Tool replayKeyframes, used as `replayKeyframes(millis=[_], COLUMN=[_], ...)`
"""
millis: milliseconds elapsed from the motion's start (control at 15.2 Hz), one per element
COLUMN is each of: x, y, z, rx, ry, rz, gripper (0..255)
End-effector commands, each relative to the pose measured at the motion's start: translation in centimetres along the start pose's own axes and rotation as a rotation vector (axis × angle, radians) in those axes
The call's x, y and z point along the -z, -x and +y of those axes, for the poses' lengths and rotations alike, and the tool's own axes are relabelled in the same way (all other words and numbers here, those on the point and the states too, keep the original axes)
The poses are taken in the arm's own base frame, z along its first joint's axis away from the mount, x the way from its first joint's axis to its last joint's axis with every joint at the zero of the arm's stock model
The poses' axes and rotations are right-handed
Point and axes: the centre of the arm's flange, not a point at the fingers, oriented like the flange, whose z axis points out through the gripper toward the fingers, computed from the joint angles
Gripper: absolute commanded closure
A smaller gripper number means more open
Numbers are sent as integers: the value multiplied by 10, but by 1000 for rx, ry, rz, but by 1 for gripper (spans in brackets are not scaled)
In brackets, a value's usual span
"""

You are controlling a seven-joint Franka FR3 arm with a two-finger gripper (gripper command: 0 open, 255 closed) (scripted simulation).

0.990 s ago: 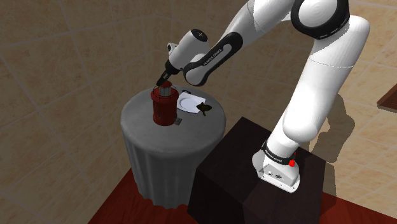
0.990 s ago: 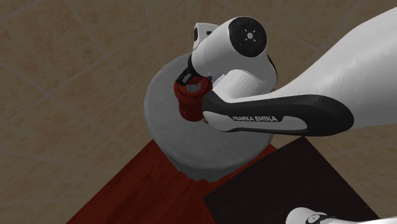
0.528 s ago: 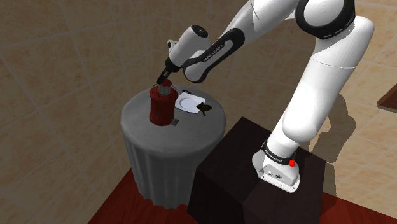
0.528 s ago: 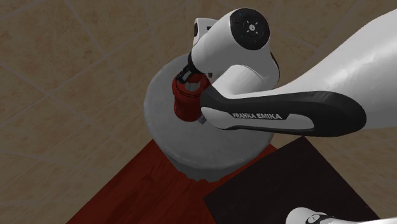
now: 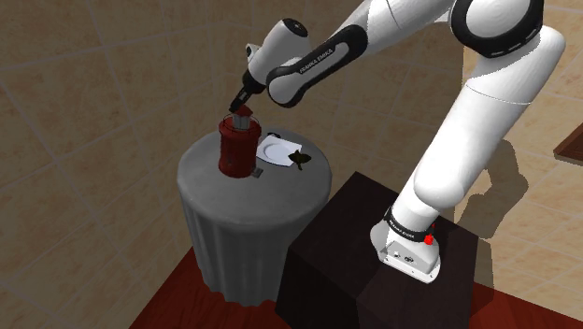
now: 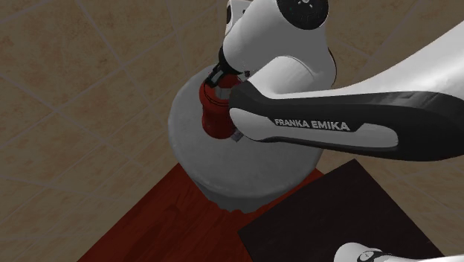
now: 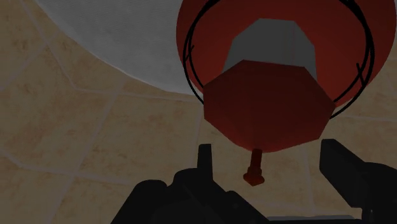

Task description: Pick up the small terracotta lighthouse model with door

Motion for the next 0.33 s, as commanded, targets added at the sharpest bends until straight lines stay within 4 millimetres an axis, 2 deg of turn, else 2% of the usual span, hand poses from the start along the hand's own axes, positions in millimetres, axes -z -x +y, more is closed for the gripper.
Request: replayKeyframes(millis=[0,264], x=[11,20], y=[-7,-13], z=[1,3], rx=[0,0], ry=[1,1], rz=[6,6], gripper=[255,255])
